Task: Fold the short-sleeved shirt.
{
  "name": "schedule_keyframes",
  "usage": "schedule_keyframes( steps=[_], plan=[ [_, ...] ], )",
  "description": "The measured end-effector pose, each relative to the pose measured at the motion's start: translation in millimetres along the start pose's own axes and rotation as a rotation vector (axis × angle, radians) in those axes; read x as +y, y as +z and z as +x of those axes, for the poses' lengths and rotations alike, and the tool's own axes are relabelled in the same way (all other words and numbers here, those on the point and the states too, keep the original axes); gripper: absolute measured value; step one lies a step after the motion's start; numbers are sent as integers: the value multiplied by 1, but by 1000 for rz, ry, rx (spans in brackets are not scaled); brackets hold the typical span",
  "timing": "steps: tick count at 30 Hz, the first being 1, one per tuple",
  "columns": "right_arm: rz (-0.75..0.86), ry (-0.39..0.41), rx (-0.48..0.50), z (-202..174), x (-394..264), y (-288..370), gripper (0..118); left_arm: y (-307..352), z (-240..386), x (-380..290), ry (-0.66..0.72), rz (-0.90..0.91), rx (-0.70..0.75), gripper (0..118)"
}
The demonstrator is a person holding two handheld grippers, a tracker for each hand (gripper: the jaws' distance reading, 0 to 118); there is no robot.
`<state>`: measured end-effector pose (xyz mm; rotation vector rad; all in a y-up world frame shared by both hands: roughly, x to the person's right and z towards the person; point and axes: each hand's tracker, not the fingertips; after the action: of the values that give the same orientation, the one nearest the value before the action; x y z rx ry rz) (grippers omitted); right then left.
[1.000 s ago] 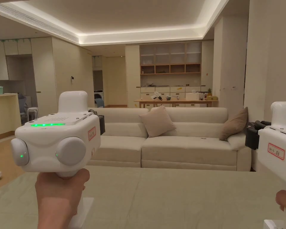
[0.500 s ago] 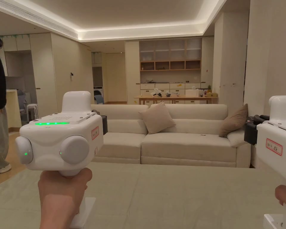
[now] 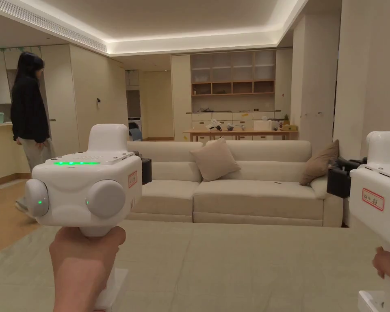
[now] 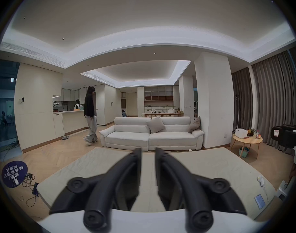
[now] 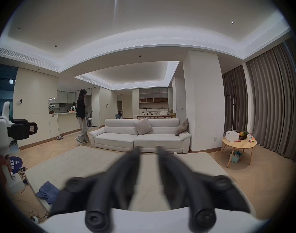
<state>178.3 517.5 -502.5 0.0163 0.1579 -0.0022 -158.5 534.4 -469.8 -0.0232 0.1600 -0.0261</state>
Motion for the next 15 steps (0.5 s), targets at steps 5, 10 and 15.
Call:
schedule_keyframes(
  steps=[5, 10, 15],
  plan=[
    [83, -24, 16, 0, 0, 0, 118, -8, -5, 0, 56, -9, 19, 117],
    [84, 22, -45, -4, 5, 2, 118, -3, -1, 3, 2, 44, 28, 117],
    [82, 41, -54, -6, 4, 0, 118, -3, 1, 4, 8, 45, 4, 117]
  ],
)
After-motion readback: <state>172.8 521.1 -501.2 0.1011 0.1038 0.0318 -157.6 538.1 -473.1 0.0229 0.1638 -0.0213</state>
